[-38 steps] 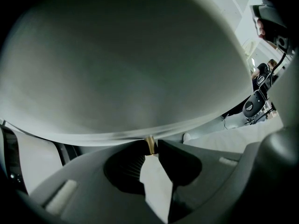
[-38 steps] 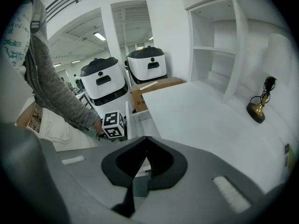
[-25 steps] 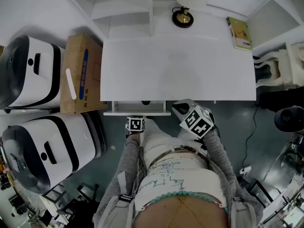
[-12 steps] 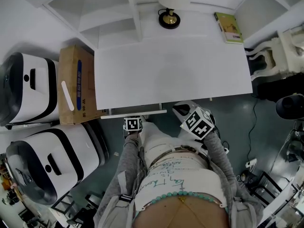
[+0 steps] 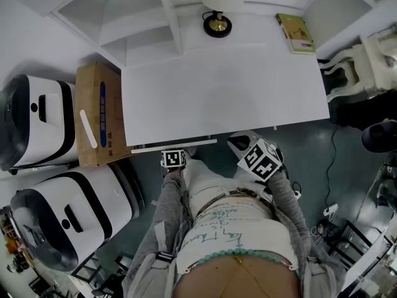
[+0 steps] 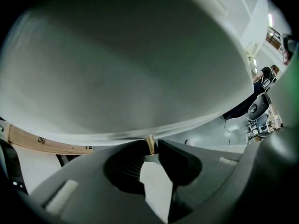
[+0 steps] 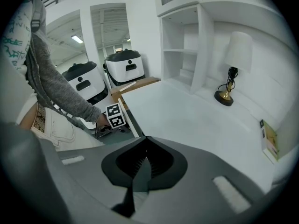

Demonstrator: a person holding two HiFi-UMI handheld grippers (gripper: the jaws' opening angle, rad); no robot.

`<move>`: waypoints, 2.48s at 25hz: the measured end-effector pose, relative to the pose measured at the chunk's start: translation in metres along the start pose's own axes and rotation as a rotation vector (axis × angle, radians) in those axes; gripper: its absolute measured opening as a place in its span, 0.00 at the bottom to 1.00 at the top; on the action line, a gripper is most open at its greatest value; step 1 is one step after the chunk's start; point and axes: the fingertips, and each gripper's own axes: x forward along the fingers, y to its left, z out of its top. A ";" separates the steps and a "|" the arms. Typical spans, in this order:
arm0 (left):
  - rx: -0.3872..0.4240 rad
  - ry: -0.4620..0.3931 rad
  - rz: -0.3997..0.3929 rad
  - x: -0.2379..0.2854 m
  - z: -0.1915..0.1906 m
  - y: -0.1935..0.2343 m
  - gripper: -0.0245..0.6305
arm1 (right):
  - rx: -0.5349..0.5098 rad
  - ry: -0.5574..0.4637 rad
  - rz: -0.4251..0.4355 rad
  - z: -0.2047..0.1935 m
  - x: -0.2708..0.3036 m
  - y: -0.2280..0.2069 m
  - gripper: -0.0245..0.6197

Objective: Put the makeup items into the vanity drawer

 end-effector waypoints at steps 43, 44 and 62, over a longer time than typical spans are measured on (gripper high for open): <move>-0.010 -0.020 0.014 0.010 0.032 0.007 0.18 | 0.109 -0.017 -0.100 -0.007 -0.008 -0.041 0.08; -0.007 -0.027 0.013 0.010 0.032 0.007 0.18 | 0.109 -0.020 -0.102 -0.007 -0.008 -0.042 0.08; 0.014 -0.088 0.066 -0.016 0.038 0.006 0.24 | 0.100 -0.048 -0.104 -0.012 -0.016 -0.037 0.08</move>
